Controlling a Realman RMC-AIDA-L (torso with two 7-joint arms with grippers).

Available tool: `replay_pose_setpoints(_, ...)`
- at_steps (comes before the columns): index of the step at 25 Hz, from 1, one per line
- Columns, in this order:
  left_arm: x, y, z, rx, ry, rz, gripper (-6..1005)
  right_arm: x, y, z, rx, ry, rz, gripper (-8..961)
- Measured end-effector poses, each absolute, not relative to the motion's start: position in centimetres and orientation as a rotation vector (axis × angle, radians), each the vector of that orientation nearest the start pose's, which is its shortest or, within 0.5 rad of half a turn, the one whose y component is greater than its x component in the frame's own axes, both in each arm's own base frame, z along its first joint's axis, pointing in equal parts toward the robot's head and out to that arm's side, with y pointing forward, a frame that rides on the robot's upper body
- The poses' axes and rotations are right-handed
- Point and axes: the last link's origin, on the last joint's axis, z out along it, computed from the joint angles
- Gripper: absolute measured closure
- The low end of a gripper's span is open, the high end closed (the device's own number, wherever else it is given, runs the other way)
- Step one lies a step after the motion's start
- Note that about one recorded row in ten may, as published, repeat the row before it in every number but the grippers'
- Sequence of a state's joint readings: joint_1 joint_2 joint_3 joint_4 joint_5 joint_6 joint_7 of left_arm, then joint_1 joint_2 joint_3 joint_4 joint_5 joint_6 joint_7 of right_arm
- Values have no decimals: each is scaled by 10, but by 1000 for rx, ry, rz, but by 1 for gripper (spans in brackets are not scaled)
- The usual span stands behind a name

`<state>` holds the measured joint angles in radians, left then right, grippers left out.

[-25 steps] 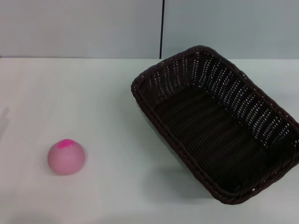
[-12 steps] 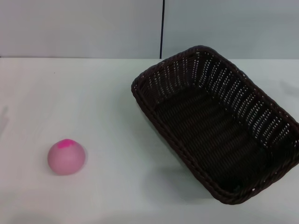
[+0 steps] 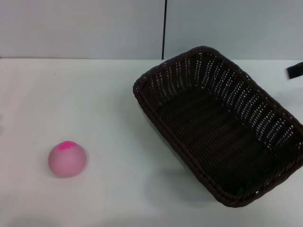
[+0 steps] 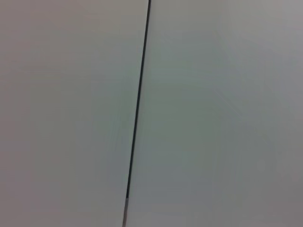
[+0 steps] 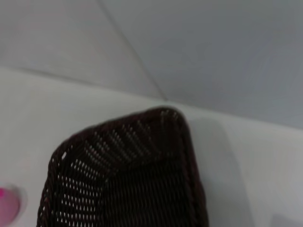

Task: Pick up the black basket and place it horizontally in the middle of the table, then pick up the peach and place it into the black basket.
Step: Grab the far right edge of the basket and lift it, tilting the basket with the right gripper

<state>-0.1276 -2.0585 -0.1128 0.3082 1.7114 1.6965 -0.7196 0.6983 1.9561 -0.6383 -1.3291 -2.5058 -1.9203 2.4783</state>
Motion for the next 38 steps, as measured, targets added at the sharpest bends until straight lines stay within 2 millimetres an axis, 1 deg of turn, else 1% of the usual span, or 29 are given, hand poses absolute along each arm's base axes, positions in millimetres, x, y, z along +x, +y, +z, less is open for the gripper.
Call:
replay_pose_setpoints(3,-399,185,79,-1561,-550,-862,302,205,370,121,-2438,1375,-25,127)
replay_pose_setpoints(4,-399,183,79,-1561,-546,-858,302,206,377,106,-2427,1394,-48,127)
replay_pose_setpoints(5,-399,183,79,-1561,-544,-856,302,206,377,106,-2427,1394,-48,131)
replay_pose_setpoints(8,-399,182,79,-1561,-544,-857,302,211,385,87,-2415,1428,-70,144)
replay_pose_setpoints(9,-399,182,79,-1561,-543,-859,302,214,387,74,-2435,1432,-67,149)
replay_pose_setpoints(10,-399,182,79,-1561,-543,-859,302,214,387,74,-2435,1432,-67,153)
replay_pose_setpoints(11,-399,182,79,-1561,-542,-860,301,214,388,70,-2443,1435,-65,157)
replay_pose_setpoints(14,-398,182,79,-1561,-542,-861,301,219,391,50,-2459,1451,-52,170)
replay_pose_setpoints(15,-398,182,79,-1561,-542,-861,301,219,391,50,-2459,1451,-52,175)
replay_pose_setpoints(19,-398,183,79,-1562,-539,-864,301,223,392,39,-2450,1454,-74,192)
replay_pose_setpoints(29,-397,185,79,-1564,-534,-869,302,227,392,38,-2450,1445,-105,235)
replay_pose_setpoints(38,-397,185,79,-1558,-533,-871,301,224,395,41,-2481,1367,-113,655)
